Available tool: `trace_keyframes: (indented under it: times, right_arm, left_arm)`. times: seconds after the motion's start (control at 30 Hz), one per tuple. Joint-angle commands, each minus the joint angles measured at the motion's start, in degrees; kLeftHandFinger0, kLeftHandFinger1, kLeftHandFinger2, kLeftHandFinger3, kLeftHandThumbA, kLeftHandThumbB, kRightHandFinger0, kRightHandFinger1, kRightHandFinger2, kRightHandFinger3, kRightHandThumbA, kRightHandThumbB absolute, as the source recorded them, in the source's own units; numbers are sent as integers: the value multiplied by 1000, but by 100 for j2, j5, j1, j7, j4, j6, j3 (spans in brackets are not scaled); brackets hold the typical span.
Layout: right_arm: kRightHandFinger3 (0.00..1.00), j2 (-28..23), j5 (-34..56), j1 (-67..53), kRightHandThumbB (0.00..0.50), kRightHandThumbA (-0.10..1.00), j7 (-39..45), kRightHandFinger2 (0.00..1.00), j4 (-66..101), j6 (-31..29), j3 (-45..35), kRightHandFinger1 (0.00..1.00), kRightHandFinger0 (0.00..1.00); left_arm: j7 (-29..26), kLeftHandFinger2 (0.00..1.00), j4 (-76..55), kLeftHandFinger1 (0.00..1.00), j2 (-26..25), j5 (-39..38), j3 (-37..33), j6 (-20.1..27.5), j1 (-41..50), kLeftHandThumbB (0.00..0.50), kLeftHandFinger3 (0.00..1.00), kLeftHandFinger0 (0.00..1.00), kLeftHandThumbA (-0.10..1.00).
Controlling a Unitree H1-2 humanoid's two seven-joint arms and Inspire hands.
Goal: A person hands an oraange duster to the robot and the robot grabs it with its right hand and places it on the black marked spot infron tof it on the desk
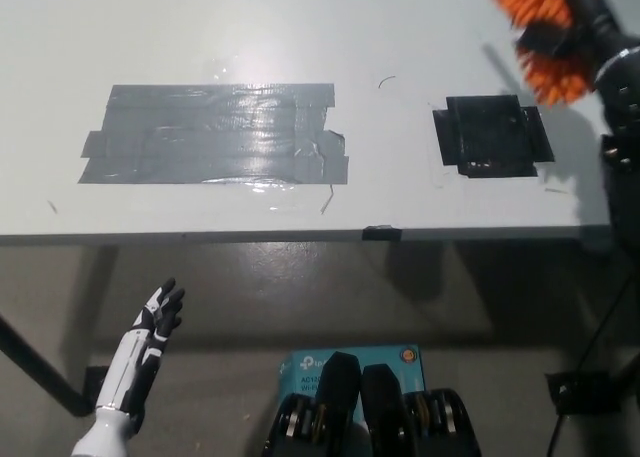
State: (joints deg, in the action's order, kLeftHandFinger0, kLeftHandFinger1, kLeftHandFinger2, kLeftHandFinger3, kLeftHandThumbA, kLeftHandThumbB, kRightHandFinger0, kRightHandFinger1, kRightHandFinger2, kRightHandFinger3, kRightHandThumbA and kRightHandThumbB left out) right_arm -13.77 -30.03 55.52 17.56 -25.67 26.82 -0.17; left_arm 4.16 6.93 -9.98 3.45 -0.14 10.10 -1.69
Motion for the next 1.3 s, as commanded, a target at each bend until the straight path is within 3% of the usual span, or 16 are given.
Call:
trace_keyframes:
  times: [0.0, 0.07, 0.17, 0.33, 0.37, 0.4, 0.43, 0.47, 0.57, 0.63, 0.77, 0.9, 1.03, 1.13, 1.17, 1.27]
  right_arm:
    - [844, -83, -88, 815, 200, -100, -742, 980, -1683, -700, 417, 706, 247]
    - [869, -7, -4, 1168, 190, -100, -917, 882, -2421, -894, 510, 639, 202]
    - [1000, 52, -11, 1542, 196, -100, -1209, 888, -3297, -1042, 620, 616, 170]
    - [836, 74, 166, 1744, 178, -100, -1495, 901, -4069, -1576, 664, 663, 230]
    - [991, 95, 290, 1763, 187, -68, -1421, 927, -4173, -1583, 587, 698, 344]
    - [1000, 120, 466, 1781, 187, 114, -1254, 1000, -4287, -1559, 476, 966, 625]
    - [1000, 119, 548, 1776, 243, 278, -1113, 1000, -4334, -1553, 447, 1000, 875]
    - [1000, 110, 521, 1756, 270, 447, -1035, 1000, -4322, -1521, 503, 1000, 1000]
    - [1000, 56, 415, 1793, 344, 744, -996, 1000, -4288, -1524, 722, 1000, 1000]
    - [1000, 5, 419, 1844, 356, 787, -1058, 1000, -4161, -1642, 767, 1000, 1000]
    - [1000, 2, 794, 1661, 351, 676, -1098, 1000, -3651, -2109, 526, 1000, 1000]
    - [1000, 64, 878, 1482, 395, 755, -1235, 1000, -3041, -2617, 520, 1000, 1000]
    - [1000, 37, 1045, 1439, 414, 657, -918, 1000, -2786, -2629, 513, 1000, 1000]
    - [1000, -79, 1162, 1363, 412, 694, -843, 1000, -2632, -2762, 472, 1000, 1000]
    - [1000, -200, 1105, 1338, 421, 804, -926, 1000, -2400, -2842, 481, 1000, 1000]
    - [1000, -497, 1170, 986, 412, 899, -825, 1000, -1258, -2643, 371, 1000, 1000]
  left_arm:
    - [29, 1000, -259, 1000, -51, 17, -22, 307, 249, 172, 1000, 1000, 925]
    - [-10, 1000, -272, 1000, -41, 11, 15, 233, 184, 194, 1000, 1000, 928]
    - [-14, 1000, -267, 1000, -31, -17, 35, 176, 45, 188, 1000, 1000, 919]
    - [2, 1000, -205, 1000, -81, 0, 42, 209, -106, 188, 1000, 1000, 937]
    - [2, 1000, -218, 1000, -95, -3, 52, 215, -92, 180, 1000, 1000, 933]
    - [2, 1000, -245, 1000, -107, -7, 64, 214, -66, 174, 1000, 1000, 923]
    - [-1, 1000, -264, 1000, -103, 0, 63, 207, -37, 168, 1000, 1000, 911]
    - [2, 1000, -281, 1000, -97, 7, 55, 207, 11, 156, 1000, 1000, 900]
    - [28, 1000, -305, 1000, -117, 48, 30, 173, 23, 160, 1000, 1000, 884]
    - [21, 1000, -256, 1000, -109, 38, 38, 136, -97, 176, 1000, 1000, 873]
    - [7, 1000, -250, 1000, -91, 76, 17, 159, -82, 166, 1000, 1000, 843]
    - [9, 1000, -245, 1000, -85, 58, 22, 177, -98, 159, 1000, 1000, 817]
    - [-16, 1000, -248, 1000, -88, 60, 51, 202, -75, 148, 1000, 1000, 788]
    - [1, 1000, -246, 1000, -92, -16, 90, 170, -90, 154, 1000, 1000, 775]
    - [-10, 1000, -237, 1000, -106, -18, 114, 140, -169, 155, 1000, 1000, 790]
    - [-2, 1000, -210, 1000, -57, -11, 91, 45, -318, 154, 1000, 1000, 807]
